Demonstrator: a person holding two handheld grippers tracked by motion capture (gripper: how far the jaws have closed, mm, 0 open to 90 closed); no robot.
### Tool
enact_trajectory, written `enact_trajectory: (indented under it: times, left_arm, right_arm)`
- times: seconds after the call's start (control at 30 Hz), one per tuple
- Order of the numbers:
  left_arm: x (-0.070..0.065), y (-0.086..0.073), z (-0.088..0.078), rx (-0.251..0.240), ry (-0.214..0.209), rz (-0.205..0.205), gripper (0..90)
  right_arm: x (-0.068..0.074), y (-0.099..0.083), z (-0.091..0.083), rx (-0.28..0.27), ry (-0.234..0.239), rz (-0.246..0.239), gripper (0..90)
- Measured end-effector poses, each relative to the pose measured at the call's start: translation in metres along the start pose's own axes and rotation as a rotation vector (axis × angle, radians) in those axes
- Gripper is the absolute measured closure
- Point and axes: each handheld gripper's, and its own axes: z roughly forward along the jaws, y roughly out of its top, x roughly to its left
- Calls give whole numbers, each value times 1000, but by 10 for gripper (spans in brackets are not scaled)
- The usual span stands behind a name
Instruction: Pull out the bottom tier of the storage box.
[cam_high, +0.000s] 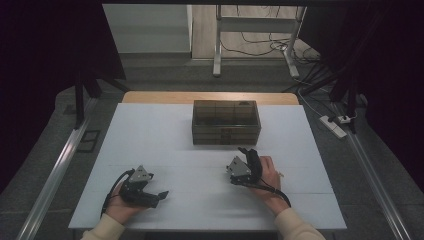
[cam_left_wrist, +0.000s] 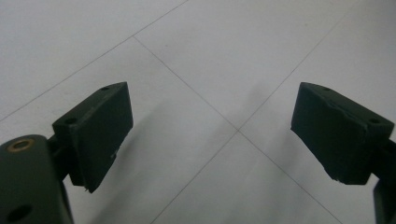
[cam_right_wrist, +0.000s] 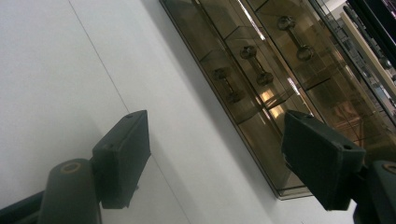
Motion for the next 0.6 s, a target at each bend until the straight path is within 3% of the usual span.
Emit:
enact_trajectory:
  times: [0.6]
  left_arm:
    - [1, 0, 0, -1, 0, 1, 123]
  right_arm:
    - [-1, 3, 8, 3, -17, -17, 243]
